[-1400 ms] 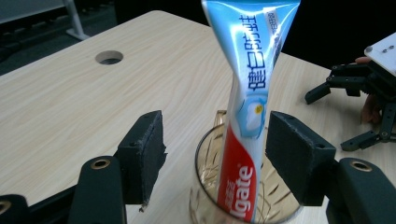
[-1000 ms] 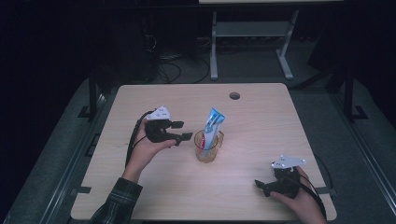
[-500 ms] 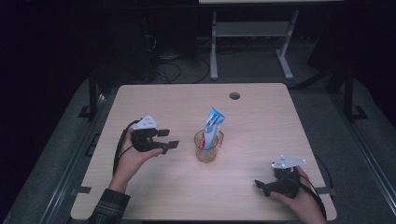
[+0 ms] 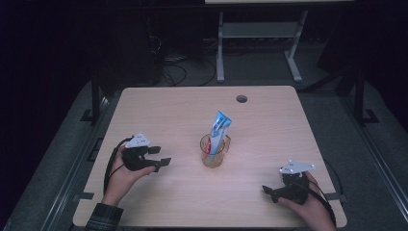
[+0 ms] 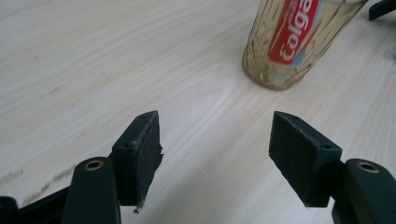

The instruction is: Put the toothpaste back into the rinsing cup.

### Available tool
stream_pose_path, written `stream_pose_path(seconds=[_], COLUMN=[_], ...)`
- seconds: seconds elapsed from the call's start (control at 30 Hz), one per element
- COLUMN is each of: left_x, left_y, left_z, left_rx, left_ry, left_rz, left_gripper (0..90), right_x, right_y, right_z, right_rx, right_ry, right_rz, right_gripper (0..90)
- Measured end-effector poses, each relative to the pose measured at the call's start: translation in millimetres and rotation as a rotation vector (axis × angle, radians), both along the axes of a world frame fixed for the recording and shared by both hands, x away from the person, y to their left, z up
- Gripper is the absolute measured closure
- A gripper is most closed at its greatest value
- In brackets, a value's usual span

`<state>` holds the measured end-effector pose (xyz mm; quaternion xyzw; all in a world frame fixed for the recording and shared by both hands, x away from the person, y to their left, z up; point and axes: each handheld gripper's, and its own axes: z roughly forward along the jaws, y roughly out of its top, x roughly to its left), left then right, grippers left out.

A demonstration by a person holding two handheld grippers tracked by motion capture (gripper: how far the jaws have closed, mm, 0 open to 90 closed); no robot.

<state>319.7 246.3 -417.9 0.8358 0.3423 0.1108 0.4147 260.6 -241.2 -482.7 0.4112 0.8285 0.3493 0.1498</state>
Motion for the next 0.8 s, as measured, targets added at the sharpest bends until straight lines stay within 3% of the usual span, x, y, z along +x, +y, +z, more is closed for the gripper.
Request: stream_pose_path(seconds=[0.3, 0.8], left_x=[-14.7, -34.9], left_y=[13.2, 27.4], left_z=[-12.6, -33.7], left_rx=[0.04, 0.144], left_ry=[0.022, 0.051], left_rz=[0.039, 0.11], left_gripper=[31.7, 25.5], right_x=[0.0, -0.2], right_y=[0.1, 0.2], right_z=[-0.1, -0.1], right_rx=[0.0, -0.001], right_ry=[-0.001, -0.002], right_rz=[0.0, 0.0], right_gripper=[0.5, 0.5])
